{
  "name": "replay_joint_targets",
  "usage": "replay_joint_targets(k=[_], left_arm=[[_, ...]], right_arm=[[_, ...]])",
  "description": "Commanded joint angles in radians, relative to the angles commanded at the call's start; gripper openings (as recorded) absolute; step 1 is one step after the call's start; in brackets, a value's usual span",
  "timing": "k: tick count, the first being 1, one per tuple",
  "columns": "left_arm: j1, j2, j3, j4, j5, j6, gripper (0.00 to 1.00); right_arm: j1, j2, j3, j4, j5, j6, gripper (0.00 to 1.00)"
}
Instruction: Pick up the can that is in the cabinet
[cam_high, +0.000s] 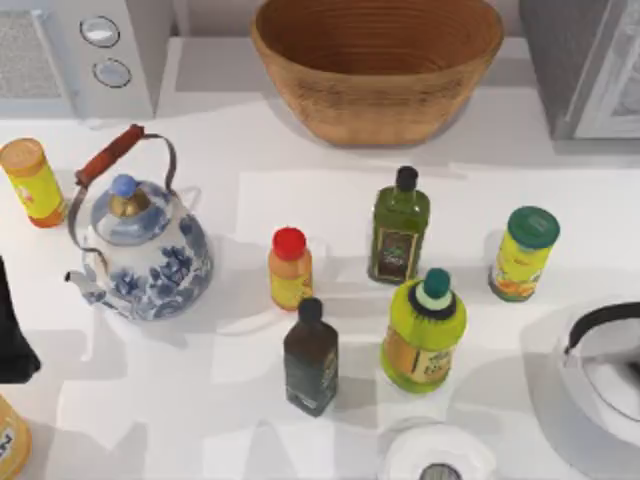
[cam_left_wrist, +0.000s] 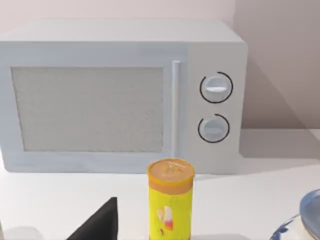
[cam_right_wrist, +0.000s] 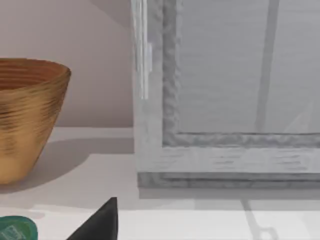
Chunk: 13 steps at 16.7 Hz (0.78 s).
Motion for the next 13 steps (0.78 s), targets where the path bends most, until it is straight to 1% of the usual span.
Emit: replay_joint_targets(k=[3,6,9,13], left_arm=[[0.0,0.0,0.0,0.0,0.0,0.0,1.0],[0.0,0.0,0.0,0.0,0.0,0.0,1.0],[0.0,0.0,0.0,0.0,0.0,0.0,1.0],[0.0,0.0,0.0,0.0,0.0,0.0,1.0]], right_arm=[[0.002,0.005,0.01,-0.004,0.0,0.004,1.0],[0.025,0.052,0.102,-0.039,-0.003,0.04,1.0],[0.064,0.145,0.288,-0.1,-0.005,0.094,1.0],[0.124,0.331,0.651,-0.198,0.002,0.164,1.0]])
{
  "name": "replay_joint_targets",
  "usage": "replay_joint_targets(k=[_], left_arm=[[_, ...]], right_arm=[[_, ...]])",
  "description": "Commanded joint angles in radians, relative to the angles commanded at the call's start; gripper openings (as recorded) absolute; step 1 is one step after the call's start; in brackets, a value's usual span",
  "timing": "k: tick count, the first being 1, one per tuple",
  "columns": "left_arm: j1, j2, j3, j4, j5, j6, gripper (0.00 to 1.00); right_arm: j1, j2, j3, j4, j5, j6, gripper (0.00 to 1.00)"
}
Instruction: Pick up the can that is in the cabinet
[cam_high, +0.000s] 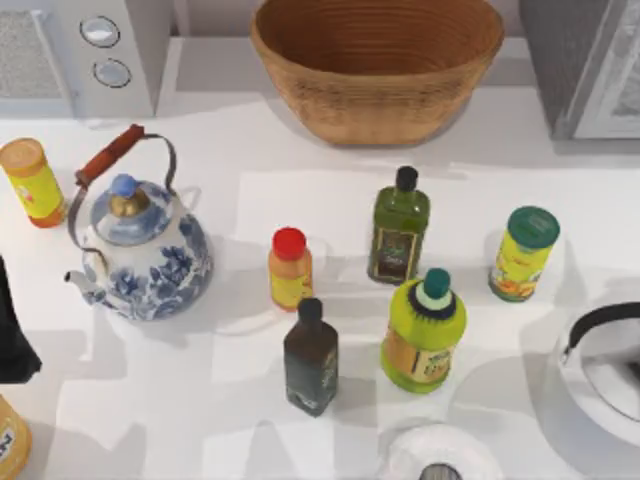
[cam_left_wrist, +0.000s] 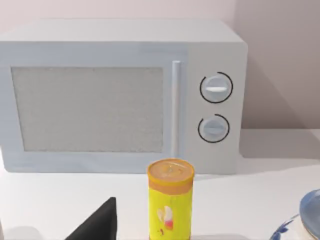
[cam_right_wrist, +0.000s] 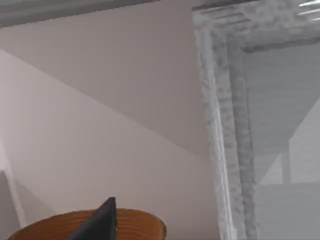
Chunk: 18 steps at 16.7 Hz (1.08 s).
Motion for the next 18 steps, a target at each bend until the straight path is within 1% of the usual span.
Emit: replay_joint_targets(k=[5,8,13,18], left_arm=[[0.0,0.0,0.0,0.0,0.0,0.0,1.0],[0.0,0.0,0.0,0.0,0.0,0.0,1.0],[0.0,0.0,0.0,0.0,0.0,0.0,1.0],[0.0,0.0,0.0,0.0,0.0,0.0,1.0]], right_arm=[[0.059,0.291,0.476,-0.113,0.032,0.042,1.0],[0.078,0.471,0.697,-0.162,0.062,0.031,1.0],[0.082,0.747,0.936,-0.207,0.124,-0.037,1.0],[0.067,0.947,1.069,-0.219,0.179,-0.123,1.0]])
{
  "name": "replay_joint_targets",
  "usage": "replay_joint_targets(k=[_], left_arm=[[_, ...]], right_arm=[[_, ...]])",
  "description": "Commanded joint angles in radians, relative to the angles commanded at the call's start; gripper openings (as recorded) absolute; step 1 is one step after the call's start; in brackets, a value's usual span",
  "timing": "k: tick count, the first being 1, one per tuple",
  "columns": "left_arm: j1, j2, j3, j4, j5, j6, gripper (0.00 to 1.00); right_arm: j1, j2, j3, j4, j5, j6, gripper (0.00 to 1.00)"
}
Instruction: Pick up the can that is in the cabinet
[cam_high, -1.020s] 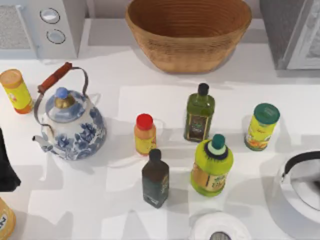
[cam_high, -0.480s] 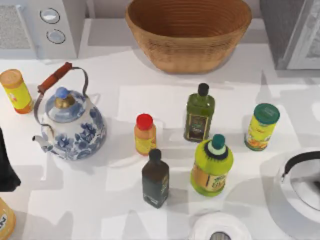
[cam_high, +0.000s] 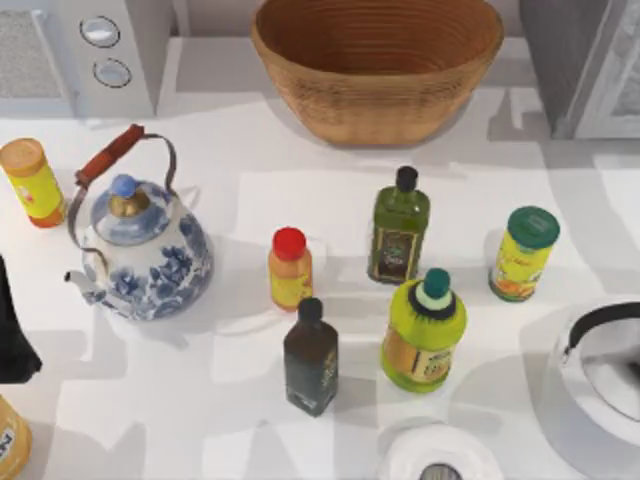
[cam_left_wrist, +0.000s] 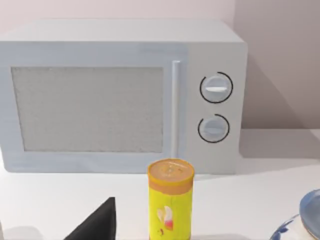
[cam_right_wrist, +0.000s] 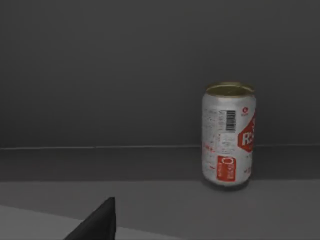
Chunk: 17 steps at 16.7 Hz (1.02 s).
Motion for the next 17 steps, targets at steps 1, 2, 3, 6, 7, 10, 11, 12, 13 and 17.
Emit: replay_joint_targets(k=[1,2,3,6,7,10,11,12,13,17], left_arm=[[0.0,0.0,0.0,0.0,0.0,0.0,1.0],[0.0,0.0,0.0,0.0,0.0,0.0,1.0],[0.0,0.0,0.0,0.0,0.0,0.0,1.0],[0.0,0.0,0.0,0.0,0.0,0.0,1.0],[0.0,0.0,0.0,0.0,0.0,0.0,1.0],[0.0,0.0,0.0,0.0,0.0,0.0,1.0],[0.0,0.0,0.0,0.0,0.0,0.0,1.0],[0.0,0.0,0.0,0.0,0.0,0.0,1.0],[0.0,0.0,0.0,0.0,0.0,0.0,1.0],[0.0,0.0,0.0,0.0,0.0,0.0,1.0]], right_arm=[[-0.003,0.024,0.012,0.0,0.007,-0.012,1.0],[-0.005,0.04,0.019,-0.001,0.012,-0.021,1.0],[-0.006,0.049,0.022,-0.001,0.015,-0.026,1.0],[-0.006,0.049,0.022,-0.001,0.015,-0.026,1.0],[-0.006,0.049,0.022,-0.001,0.015,-0.026,1.0],[-0.008,0.065,0.024,0.016,0.01,-0.025,1.0],[-0.014,0.089,0.031,0.038,0.006,-0.025,1.0],[-0.023,0.124,0.04,0.063,0.0,-0.025,1.0],[-0.033,0.168,0.048,0.093,-0.006,-0.025,1.0],[-0.061,0.264,0.069,0.177,-0.024,-0.026,1.0]])
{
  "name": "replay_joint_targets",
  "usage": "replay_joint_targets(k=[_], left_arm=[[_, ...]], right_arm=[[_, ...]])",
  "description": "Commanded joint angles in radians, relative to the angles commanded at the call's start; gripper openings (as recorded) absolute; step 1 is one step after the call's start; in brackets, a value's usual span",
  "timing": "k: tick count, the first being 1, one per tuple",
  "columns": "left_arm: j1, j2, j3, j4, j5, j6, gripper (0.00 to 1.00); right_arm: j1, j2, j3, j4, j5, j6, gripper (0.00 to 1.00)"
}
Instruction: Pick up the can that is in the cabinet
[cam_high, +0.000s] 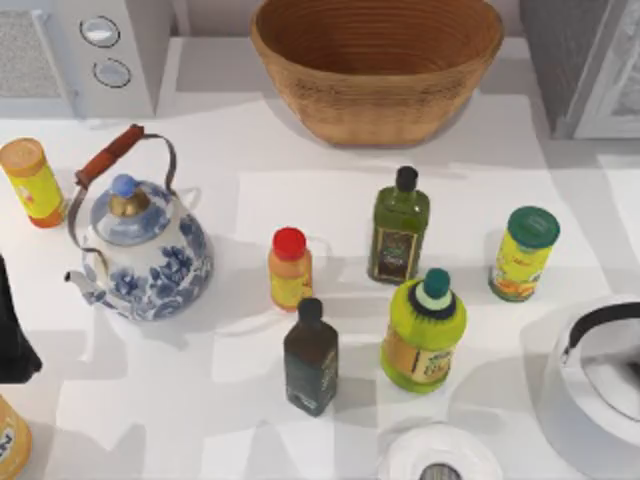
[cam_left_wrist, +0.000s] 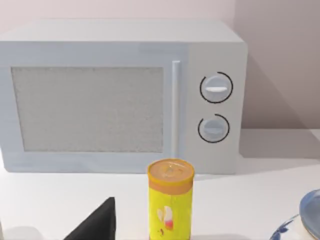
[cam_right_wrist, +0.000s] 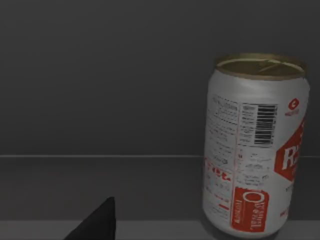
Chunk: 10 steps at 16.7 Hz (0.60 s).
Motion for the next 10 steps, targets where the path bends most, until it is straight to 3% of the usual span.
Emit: replay_joint_targets(k=[5,10], left_arm=[[0.0,0.0,0.0,0.0,0.0,0.0,1.0],[0.0,0.0,0.0,0.0,0.0,0.0,1.0]], right_arm=[[0.003,0.01,0.01,-0.003,0.001,0.0,1.0],[-0.013,0.136,0.152,-0.016,-0.01,0.0,1.0]])
